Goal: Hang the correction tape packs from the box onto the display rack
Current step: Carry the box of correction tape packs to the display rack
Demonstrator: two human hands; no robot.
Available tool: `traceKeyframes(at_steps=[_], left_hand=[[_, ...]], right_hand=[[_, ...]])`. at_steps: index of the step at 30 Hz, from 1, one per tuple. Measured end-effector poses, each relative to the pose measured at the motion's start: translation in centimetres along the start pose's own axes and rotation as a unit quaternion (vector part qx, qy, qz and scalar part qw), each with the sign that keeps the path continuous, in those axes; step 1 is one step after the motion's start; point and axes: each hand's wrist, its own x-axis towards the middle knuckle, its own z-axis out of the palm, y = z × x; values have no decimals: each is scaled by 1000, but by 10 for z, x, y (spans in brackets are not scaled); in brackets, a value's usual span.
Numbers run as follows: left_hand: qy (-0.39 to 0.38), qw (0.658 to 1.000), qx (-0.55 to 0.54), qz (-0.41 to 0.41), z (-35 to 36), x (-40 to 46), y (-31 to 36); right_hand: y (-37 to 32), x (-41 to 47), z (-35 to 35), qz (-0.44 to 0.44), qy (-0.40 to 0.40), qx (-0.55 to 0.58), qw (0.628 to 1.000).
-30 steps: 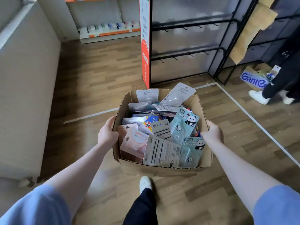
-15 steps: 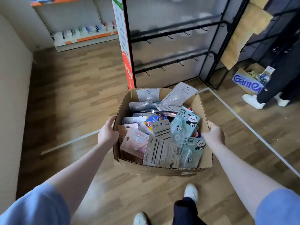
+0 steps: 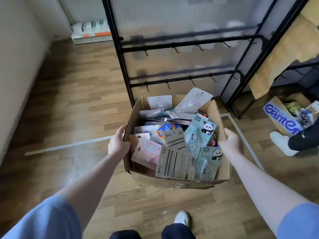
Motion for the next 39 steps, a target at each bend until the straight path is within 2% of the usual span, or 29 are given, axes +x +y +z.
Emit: traceKeyframes(at_steps=[8, 23, 29, 32, 36, 39], left_hand=[[22, 1000, -20, 4, 54, 28, 104], [7, 1000, 3, 3, 177, 174, 208], [19, 999, -7, -29, 199, 194, 236], [25, 998, -13, -62, 210, 203, 242], [36, 993, -45, -104, 228, 205, 241], [51, 986, -29, -157, 245, 202, 239]], right_hand=[[-5, 118, -57, -21, -6, -16, 1000], [-8, 331, -47, 5, -16, -5, 1000], [-28, 394, -48, -22, -40, 8, 999], [-31, 421, -43, -33, -62, -29, 997], [-31, 448, -33, -44, -97, -43, 993], [-31, 470, -24, -38, -135, -36, 989]])
